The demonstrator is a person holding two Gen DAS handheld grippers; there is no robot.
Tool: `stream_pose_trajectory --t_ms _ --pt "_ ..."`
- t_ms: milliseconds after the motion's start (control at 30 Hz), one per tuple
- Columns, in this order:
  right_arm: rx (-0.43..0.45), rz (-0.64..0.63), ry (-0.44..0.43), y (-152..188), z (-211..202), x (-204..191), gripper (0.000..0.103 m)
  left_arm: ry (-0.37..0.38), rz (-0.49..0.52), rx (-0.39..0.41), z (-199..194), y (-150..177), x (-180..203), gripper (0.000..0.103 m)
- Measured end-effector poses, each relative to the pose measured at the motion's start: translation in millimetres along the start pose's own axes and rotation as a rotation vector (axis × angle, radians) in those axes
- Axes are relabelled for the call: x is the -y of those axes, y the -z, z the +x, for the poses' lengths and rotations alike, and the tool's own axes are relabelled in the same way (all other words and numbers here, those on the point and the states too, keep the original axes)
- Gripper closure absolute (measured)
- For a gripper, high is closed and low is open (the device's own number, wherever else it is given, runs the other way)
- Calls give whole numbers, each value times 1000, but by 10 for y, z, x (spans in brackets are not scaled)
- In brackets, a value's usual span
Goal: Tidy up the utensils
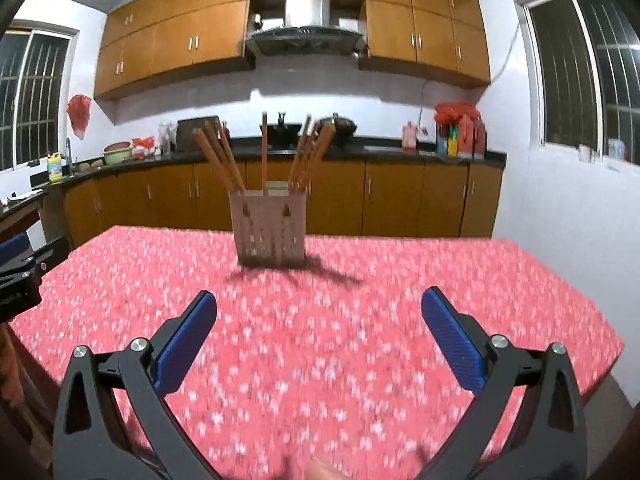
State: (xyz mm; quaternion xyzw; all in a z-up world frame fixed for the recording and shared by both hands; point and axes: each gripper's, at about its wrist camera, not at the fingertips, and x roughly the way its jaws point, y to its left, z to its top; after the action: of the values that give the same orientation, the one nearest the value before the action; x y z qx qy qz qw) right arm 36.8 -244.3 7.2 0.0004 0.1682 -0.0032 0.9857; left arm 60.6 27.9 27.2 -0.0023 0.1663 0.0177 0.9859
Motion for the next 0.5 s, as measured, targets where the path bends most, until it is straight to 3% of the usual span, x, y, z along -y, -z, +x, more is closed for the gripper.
stream_pose_trajectory --t_ms 167,500 --pt "-46 -22 16 231 -73 -9 2 -23 -7 -35 -77 212 -3 4" --pt "-32 -46 25 343 -233 -53 2 -4 33 -45 -172 414 94 4"
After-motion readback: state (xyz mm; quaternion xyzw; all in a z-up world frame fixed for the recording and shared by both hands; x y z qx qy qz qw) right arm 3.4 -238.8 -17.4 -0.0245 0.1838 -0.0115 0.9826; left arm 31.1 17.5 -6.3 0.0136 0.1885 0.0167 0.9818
